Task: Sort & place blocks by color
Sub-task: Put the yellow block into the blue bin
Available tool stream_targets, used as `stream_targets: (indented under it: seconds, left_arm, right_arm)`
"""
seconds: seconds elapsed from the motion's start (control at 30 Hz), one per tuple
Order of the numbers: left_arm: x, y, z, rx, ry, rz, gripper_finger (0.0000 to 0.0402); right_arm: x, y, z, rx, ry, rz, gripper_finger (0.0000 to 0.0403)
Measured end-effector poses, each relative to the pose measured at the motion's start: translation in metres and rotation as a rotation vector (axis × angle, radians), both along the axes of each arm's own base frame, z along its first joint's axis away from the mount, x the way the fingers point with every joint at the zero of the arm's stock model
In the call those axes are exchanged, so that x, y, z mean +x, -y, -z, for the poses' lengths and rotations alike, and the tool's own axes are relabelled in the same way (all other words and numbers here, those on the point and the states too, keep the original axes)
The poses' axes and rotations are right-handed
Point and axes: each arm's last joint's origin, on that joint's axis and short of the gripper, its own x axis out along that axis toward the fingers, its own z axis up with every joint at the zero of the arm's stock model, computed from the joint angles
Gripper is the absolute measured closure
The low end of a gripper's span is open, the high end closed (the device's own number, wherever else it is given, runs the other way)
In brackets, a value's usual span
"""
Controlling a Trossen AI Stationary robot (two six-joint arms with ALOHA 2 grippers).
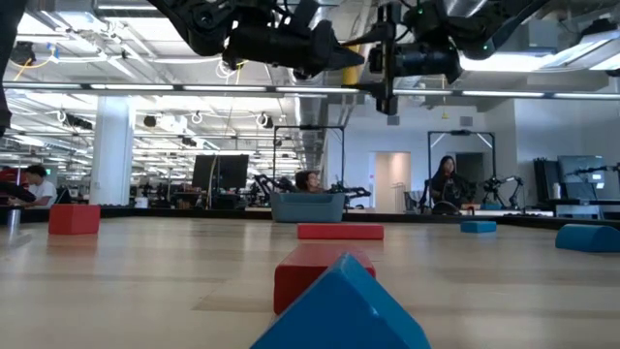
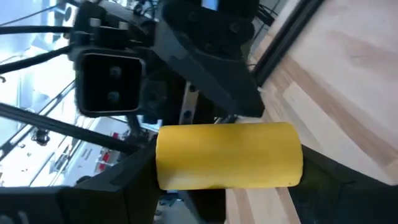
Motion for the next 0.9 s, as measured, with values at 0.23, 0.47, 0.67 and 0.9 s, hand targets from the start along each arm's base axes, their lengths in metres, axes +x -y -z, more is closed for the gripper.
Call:
stream_targets:
  seconds: [0.23, 0.47, 0.67, 0.9]
  left_arm:
    - [0.001, 0.004, 0.002, -0.009, -0.014, -0.006, 0.0243]
    - [-0.001, -0.003, 0.007, -0.041, -0.085, -0.073, 0.0297]
    - [-0.011, -0.023, 0.018, -0.117, -0.179, -0.148, 0.0297]
    - [-0.014, -0.028, 0.022, -0.050, -0.237, -0.146, 0.0285]
  right_arm:
    - [0.006, -0.003, 0.003, 0.034, -0.015, 0.045, 0.0107]
    - [0.004, -0.002, 0.005, 0.075, -0.049, 0.087, 0.0107]
    - [0.002, 0.003, 0.019, 0.043, -0.174, 0.232, 0.0107]
    - [0.009, -0.004, 0.020, -0.068, -0.211, 0.391, 0.0107]
